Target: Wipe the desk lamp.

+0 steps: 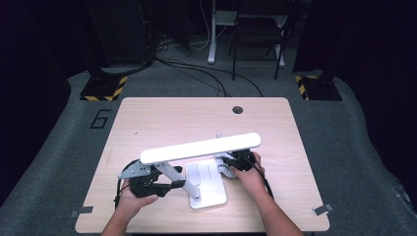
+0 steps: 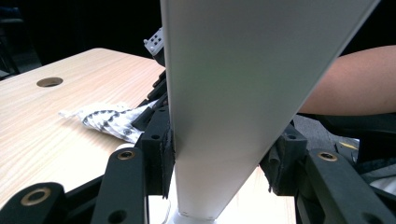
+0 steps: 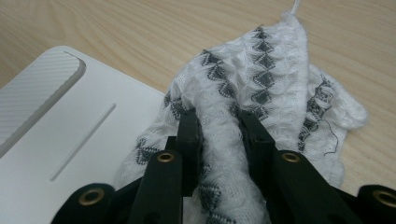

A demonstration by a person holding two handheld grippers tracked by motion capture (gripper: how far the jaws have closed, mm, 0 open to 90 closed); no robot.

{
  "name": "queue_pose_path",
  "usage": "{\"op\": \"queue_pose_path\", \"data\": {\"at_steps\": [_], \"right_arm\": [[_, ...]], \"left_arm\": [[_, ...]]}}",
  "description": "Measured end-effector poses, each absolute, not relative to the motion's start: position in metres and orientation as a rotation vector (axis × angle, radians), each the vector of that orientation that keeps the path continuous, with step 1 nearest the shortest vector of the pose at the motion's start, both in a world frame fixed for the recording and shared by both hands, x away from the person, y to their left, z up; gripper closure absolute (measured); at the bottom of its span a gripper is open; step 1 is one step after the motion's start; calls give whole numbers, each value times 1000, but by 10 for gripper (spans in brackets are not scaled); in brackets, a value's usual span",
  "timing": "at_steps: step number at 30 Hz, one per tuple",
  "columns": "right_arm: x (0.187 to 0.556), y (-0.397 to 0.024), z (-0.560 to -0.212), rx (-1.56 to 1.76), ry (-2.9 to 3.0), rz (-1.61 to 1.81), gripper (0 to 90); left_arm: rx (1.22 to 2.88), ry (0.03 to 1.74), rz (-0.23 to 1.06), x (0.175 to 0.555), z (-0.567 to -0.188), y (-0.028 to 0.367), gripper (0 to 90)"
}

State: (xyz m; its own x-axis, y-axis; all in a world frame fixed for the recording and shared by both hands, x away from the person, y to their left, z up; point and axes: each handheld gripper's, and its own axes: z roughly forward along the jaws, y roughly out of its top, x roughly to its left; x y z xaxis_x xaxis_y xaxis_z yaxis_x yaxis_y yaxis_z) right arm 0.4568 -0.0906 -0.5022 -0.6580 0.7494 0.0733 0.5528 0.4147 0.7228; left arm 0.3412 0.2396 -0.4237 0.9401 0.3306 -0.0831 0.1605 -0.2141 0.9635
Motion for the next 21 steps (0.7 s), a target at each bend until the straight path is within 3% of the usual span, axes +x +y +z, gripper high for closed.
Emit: {"op": "queue_pose_path", "data": {"at_steps": [21], "right_arm": [[471, -48, -493, 1080, 2395, 1089, 728]], "left_arm": [[1802, 401, 220, 328, -423, 235, 521]]}}
